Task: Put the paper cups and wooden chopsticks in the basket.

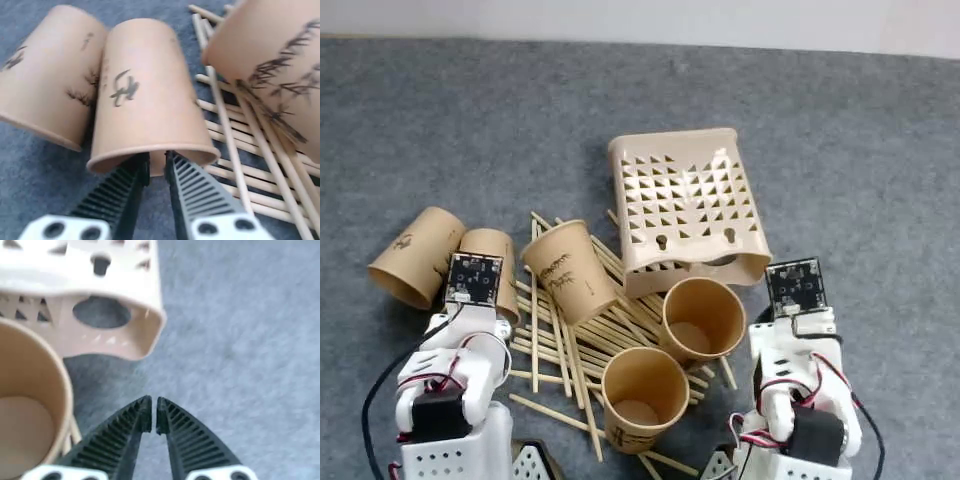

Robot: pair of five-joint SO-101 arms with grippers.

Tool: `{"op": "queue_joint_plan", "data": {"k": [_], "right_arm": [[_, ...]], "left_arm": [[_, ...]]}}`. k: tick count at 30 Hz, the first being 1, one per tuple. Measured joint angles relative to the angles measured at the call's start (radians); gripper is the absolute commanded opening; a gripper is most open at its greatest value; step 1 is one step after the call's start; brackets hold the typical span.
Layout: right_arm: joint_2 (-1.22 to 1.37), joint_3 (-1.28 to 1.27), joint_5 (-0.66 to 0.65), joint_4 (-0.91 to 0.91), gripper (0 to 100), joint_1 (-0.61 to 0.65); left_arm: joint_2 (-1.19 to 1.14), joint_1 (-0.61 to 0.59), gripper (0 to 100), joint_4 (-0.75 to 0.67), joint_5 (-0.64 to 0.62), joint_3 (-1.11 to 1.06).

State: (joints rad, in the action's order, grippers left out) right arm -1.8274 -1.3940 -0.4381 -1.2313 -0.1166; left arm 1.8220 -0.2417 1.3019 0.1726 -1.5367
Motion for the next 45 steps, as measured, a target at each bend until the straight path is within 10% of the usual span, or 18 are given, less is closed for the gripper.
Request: {"op": "queue_joint_plan", "data": {"k": [45], "right_arm": [[0.939,0.120,0.126,0.718,17.6,0.149]], "left_arm": [[-0.002,-0.009,7,-0.058,0.002,-0.032]]}}
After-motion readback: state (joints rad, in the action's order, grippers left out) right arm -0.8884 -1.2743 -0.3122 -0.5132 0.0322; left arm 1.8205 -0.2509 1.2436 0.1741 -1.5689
